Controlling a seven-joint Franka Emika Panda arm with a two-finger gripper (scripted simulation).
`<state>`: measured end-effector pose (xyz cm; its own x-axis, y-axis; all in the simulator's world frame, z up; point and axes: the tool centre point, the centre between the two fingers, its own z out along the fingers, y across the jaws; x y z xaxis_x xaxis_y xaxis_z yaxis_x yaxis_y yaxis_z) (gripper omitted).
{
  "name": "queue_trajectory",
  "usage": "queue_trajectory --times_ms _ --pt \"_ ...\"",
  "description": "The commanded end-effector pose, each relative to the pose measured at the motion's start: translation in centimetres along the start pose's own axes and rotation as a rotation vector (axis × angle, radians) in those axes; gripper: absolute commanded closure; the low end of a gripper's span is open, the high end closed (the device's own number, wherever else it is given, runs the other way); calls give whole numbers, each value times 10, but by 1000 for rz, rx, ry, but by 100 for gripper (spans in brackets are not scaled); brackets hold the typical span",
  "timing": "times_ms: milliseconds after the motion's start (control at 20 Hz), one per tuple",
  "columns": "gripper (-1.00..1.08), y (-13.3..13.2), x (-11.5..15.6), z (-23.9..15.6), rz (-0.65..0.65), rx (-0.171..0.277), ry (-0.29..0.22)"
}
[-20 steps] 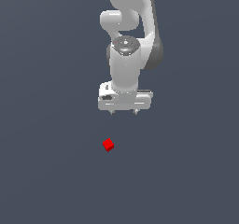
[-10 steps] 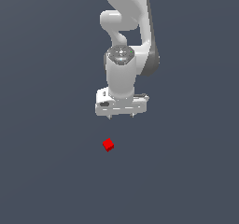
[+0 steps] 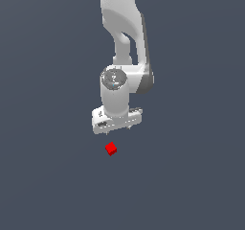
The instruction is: Pick up the red cube and move it to a goal position.
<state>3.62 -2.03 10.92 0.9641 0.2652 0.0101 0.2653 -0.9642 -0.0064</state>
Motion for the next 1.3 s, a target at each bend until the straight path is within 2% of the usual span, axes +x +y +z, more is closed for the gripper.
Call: queue_trajectory --times_ms 0,550,1100,1150,1250 --pt "-92 10 5 17 -60 0 -2" --pt "-92 41 31 74 -264 -3 -9" --pt "-92 48 41 89 -325 -5 -11" --pt "108 48 41 89 -325 -5 -11" --pt "108 48 41 89 -325 -5 -11"
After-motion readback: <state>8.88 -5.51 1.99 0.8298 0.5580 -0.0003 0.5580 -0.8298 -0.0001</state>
